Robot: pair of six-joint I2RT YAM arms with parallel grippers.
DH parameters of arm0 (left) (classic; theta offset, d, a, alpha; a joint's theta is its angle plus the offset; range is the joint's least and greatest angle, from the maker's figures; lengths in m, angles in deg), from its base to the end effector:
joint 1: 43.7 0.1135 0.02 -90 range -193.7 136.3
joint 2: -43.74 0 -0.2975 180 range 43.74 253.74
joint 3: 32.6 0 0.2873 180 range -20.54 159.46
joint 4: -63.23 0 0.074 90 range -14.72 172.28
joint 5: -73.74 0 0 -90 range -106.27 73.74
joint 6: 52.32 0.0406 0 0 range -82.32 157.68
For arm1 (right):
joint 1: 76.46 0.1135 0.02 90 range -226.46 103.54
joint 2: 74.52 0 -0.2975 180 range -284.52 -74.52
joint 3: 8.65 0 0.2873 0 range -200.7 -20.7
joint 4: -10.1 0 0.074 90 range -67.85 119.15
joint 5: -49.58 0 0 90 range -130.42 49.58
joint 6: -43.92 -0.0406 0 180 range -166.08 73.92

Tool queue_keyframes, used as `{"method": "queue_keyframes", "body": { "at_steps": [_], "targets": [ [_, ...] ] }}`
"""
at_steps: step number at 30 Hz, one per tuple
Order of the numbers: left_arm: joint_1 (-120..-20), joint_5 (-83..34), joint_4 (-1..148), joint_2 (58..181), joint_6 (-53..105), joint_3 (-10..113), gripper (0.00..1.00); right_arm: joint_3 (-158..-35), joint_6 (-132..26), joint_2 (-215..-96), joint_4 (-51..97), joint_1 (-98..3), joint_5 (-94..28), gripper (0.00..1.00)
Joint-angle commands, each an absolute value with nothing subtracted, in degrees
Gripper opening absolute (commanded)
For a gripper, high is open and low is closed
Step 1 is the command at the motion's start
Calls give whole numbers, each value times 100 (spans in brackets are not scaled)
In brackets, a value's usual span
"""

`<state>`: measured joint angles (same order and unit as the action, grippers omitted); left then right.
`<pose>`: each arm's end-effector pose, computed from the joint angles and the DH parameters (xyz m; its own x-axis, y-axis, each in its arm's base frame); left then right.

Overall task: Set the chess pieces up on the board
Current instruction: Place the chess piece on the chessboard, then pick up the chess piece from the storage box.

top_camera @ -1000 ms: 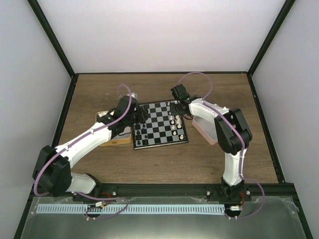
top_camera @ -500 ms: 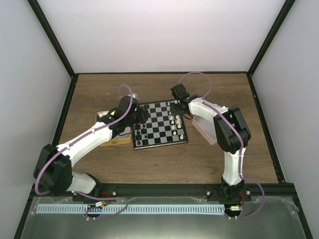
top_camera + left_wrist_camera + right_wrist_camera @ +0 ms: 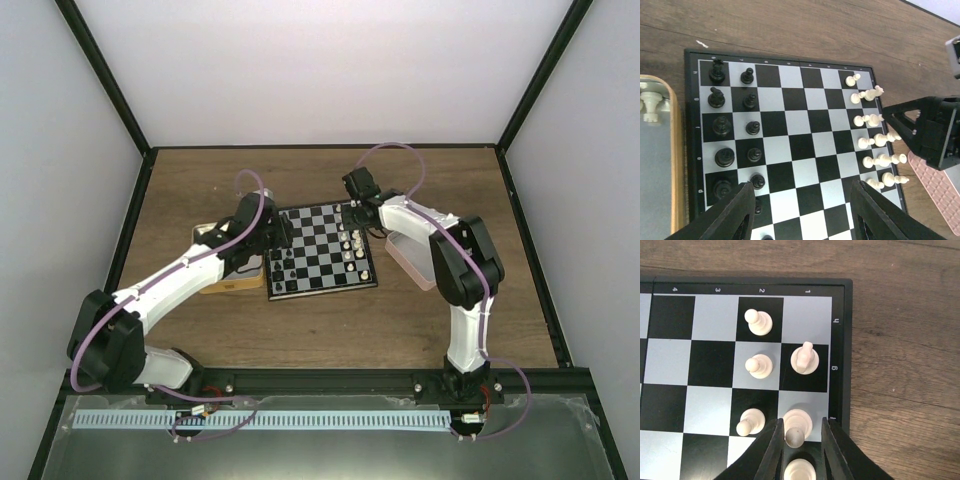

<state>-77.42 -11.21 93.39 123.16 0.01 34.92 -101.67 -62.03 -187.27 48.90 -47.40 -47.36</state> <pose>0.2777 -0.1810 0.2700 -0.7458 -0.2341 -0.6237 0.0542 0.9118 -0.4070 0.4090 0.2216 0.1934 -0.8342 -0.1515 -0.5303 -0.2057 0.9776 0.0444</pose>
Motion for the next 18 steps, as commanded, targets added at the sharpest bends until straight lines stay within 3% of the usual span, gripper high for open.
{"method": "queue_keyframes", "body": {
  "at_steps": [1,11,18],
  "targets": [
    [-7657,-845,9466,12136,-17,3470,55,-10358,-6272,-18320,4861,-4754,-4955,23],
    [-7147,-322,9640,11871,-365,3111,63,-10176,-6422,-17694,4684,-4758,-4630,33],
    [-6402,-521,9336,12139,-591,2506,60,-9586,-6698,-17235,4404,-4746,-3933,33]
  ]
}}
